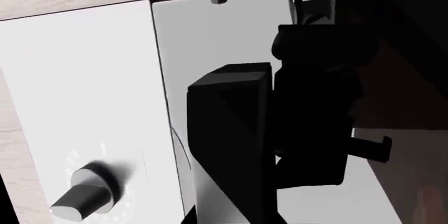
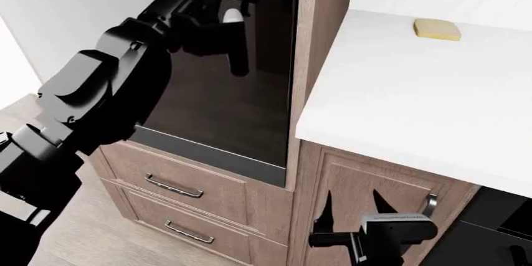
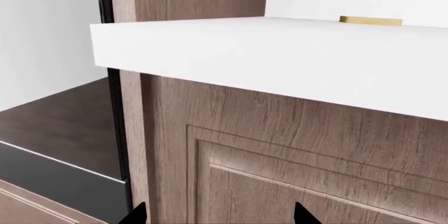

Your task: Open the oven door

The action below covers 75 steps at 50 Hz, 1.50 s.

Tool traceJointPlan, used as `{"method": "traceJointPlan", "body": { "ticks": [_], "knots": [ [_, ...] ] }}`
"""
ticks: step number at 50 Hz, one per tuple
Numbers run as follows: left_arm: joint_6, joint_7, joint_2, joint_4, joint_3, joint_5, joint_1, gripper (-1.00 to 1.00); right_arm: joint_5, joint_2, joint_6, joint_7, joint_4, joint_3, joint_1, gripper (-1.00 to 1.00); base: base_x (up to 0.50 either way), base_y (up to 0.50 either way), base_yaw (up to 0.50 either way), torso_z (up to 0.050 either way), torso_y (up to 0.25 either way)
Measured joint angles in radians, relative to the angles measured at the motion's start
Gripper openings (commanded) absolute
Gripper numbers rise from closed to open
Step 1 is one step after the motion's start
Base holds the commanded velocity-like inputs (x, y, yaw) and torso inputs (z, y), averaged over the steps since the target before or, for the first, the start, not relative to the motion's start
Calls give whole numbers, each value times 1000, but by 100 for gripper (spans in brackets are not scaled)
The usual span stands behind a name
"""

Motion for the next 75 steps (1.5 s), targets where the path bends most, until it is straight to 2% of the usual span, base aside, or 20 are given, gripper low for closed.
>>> {"method": "traceJointPlan", "body": {
  "ticks": [44,75],
  "knots": [
    [-202,78,-211,458,-29,64,138,-100,-1,11,-8,13,3,-21,4,100,0,0,0,0,1],
    [-329,104,-322,711,-69,103,254,-100,3,19,-14,19,3,-34,3,100,0,0,0,0,2]
  ]
}}
